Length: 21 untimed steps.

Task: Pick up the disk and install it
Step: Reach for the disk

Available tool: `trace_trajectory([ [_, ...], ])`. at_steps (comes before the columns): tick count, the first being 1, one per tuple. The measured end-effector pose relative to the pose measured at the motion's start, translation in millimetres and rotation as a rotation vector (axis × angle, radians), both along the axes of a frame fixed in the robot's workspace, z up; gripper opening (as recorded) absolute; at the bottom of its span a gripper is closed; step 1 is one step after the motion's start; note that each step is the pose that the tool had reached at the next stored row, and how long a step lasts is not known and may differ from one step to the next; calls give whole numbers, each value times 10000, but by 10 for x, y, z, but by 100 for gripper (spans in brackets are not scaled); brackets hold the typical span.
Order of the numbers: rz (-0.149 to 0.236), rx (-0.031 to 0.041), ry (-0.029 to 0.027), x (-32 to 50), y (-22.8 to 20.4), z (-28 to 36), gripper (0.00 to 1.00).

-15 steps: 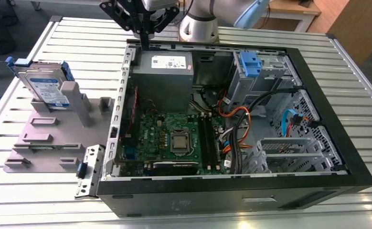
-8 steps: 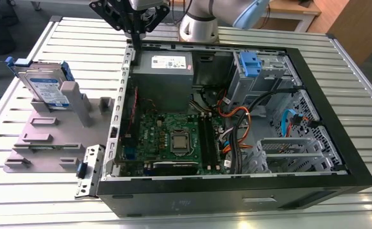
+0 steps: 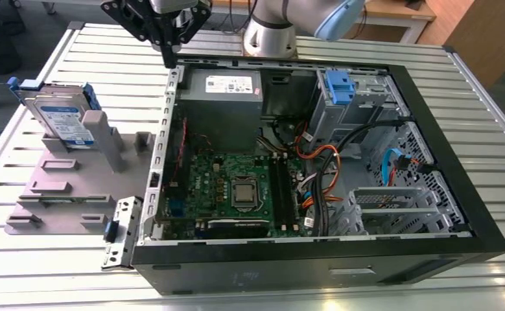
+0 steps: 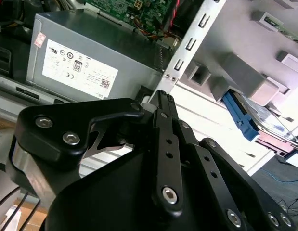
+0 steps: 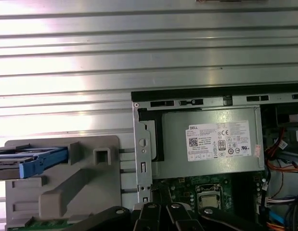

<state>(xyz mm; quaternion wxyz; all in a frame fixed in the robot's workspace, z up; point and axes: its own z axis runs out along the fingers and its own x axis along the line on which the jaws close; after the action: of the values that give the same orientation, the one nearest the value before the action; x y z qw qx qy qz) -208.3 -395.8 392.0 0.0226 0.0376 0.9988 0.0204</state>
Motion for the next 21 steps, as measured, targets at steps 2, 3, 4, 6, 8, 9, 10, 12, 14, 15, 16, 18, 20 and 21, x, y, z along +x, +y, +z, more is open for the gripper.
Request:
trace_trajectory([
  [2,0,0,-2,-55,0,-3,11],
  [3,-1,0,-3,-81,0,-5,11],
  [4,-2,0,-3,-105,0,-6,11],
  [6,-1,1,-4,-146,0,-9,11],
  [8,-1,1,-4,-163,0,-10,11],
  [9,-1,1,-4,-164,0,-10,11],
  [10,0,1,-4,-164,0,-10,11],
  [12,-1,0,-3,-174,0,-10,11],
  [14,0,1,-4,-174,0,-10,11],
  [15,-1,1,-4,-176,0,-10,11],
  [16,-2,0,-3,-180,0,-9,11],
  [18,-1,0,-3,-192,0,-10,11],
  [20,-1,0,-3,-207,0,-10,11],
  [21,-1,1,-4,-216,0,-11,11],
])
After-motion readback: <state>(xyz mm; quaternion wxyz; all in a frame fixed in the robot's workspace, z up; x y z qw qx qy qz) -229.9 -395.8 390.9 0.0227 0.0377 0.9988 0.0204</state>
